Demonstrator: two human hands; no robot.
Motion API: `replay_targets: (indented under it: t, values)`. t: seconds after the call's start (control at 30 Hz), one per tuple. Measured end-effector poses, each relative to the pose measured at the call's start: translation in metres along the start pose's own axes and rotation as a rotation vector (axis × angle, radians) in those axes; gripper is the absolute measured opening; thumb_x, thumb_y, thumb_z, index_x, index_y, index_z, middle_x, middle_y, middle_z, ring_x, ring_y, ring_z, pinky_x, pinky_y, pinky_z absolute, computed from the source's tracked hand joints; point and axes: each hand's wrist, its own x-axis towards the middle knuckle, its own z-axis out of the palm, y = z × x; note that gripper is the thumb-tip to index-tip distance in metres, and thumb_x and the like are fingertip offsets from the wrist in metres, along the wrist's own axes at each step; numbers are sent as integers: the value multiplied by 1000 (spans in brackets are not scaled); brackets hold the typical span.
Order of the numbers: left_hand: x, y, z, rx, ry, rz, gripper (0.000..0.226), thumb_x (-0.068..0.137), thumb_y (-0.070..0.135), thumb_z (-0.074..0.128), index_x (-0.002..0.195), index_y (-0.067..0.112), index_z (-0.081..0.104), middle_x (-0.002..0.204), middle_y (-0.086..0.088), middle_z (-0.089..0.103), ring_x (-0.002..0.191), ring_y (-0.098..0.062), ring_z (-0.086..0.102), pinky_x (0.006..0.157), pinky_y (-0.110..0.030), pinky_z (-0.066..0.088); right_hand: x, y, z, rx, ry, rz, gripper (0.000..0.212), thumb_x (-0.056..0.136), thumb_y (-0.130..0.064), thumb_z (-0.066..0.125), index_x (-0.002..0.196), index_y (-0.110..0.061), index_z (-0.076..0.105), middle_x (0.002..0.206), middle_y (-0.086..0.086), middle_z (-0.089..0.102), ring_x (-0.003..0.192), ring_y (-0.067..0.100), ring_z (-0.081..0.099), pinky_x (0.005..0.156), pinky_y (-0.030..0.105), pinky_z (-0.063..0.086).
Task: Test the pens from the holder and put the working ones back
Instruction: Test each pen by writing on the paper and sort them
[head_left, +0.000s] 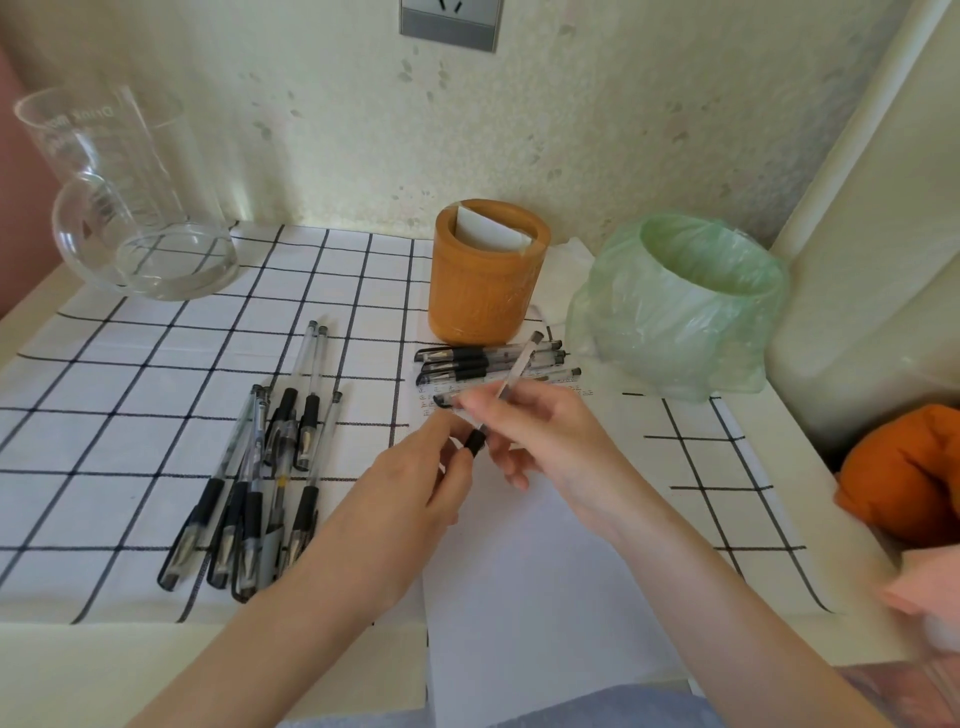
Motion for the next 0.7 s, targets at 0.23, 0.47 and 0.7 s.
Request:
replay_targets:
  t: [0.23,0.47,0.7]
  values:
    - [1,1,2,-102,5,-37,16,97,24,40,88,33,48,68,12,54,62,3,49,58,-10,37,-3,2,3,61,28,-87,16,87,-15,66,72,-10,64,54,1,58,43,13,48,40,22,37]
    - [-2,11,2,-185,31,-43,22,94,26,41,80,35,55,67,28,58,58,4,48,54,-12,34,-10,0,-2,59,-28,-86,32,79,-29,68,55,-10,57,53,7,56,38,16,43,44,24,35]
    - [-1,15,-2,-343,-14,-24,23,95,18,44,83,17,63,42,17,47,41,-6,29,42,-10,25,-13,-2,-8,77,-86,-85,28,75,-33,66,56,-14,57,51,1,52,50,23,45,40,20,35]
